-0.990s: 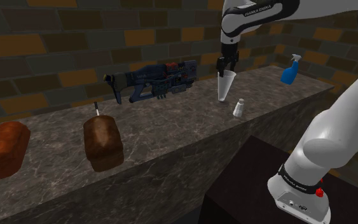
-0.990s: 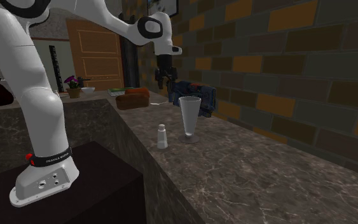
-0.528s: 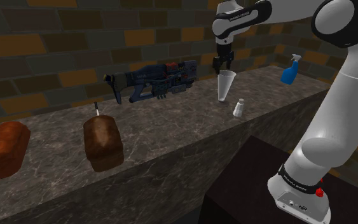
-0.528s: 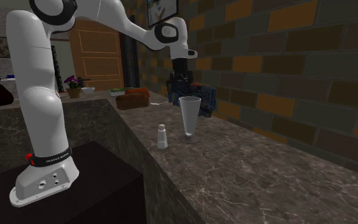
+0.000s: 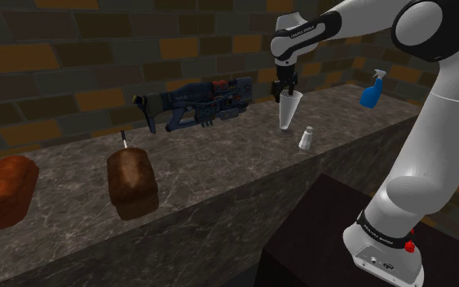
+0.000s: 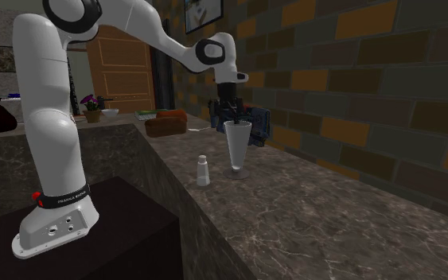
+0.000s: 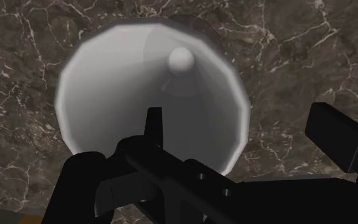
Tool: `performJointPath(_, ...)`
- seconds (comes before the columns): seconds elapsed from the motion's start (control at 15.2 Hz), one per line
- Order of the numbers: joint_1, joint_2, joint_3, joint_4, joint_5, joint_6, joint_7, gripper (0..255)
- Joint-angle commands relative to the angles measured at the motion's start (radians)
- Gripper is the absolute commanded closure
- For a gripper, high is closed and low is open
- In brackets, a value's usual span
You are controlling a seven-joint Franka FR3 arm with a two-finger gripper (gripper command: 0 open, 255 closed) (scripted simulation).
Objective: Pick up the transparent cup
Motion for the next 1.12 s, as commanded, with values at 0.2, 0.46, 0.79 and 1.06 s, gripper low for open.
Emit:
performJointPath(0.2, 0.0, 0.002, 0.0, -0.001, 0.001, 0.004, 0.0, 255)
performJointPath(0.46, 0.0, 0.002, 0.0, -0.002, 0.0, 0.004, 0.001, 255)
performJointPath(0.79, 0.0, -0.009, 0.0, 0.024, -0.001, -0.032, -0.004, 255)
performJointPath(1.06, 0.002, -0.019, 0.0, 0.067, -0.001, -0.083, -0.01, 255)
